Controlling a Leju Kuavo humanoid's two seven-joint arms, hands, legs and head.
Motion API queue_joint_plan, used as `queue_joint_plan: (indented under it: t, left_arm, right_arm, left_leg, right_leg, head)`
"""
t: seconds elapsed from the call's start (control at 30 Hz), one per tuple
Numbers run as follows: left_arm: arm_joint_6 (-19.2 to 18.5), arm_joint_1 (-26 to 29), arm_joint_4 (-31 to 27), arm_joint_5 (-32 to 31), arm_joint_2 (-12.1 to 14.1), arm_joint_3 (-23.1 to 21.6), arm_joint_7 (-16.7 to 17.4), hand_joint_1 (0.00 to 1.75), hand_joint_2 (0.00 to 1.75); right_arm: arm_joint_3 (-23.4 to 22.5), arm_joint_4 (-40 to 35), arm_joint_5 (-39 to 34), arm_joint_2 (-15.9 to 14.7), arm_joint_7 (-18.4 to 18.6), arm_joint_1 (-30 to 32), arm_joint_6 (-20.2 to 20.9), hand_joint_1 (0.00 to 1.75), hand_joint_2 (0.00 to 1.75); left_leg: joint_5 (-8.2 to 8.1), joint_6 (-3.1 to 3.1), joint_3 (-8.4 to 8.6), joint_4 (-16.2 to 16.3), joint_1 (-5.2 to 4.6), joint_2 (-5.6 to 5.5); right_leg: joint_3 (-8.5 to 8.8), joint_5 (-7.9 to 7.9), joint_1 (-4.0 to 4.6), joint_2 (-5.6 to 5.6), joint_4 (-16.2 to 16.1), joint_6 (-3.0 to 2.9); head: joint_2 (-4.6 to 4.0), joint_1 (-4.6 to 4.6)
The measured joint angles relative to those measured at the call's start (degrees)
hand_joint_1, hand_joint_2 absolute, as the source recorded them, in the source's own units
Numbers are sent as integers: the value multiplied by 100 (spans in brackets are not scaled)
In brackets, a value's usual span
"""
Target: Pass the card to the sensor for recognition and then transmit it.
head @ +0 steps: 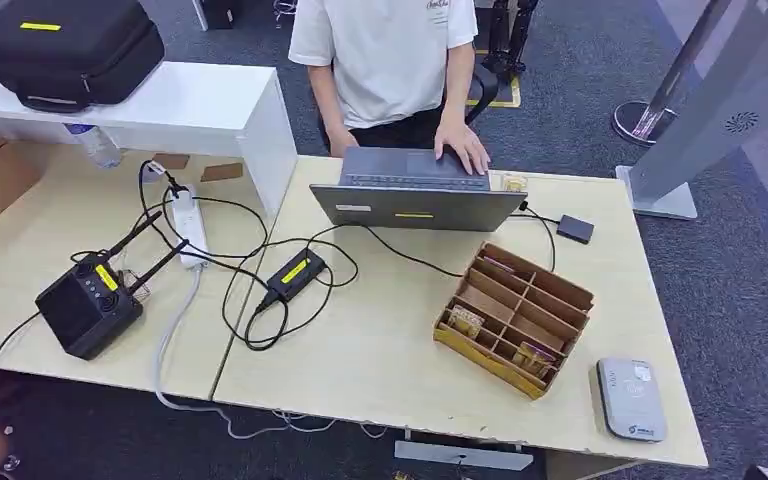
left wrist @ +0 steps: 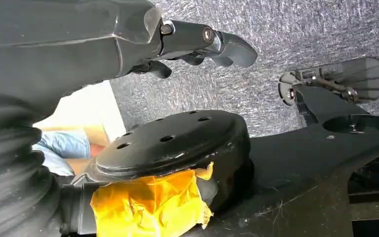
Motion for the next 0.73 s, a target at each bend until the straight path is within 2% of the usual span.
queue_joint_plan:
  t: [0.47,0.73]
  left_arm:
    - [74,5,0,11,-20,35,35,0,175]
    - [179,-13,0,-63,-22,35,203,0,175]
  right_arm:
    - [-7,168,-199,652,2,499,72,0,175]
    - [-9,297,-203,1225,66,852,339,0,175]
  left_leg:
    - [0,0,1,-2,2,0]
    - [-5,-7,2,-4,4,2]
  right_leg:
    - [-1,-2,2,0,0,-3]
    - [-1,-6,4,0,0,-9]
  head:
    - [0,-2]
    - [0,0]
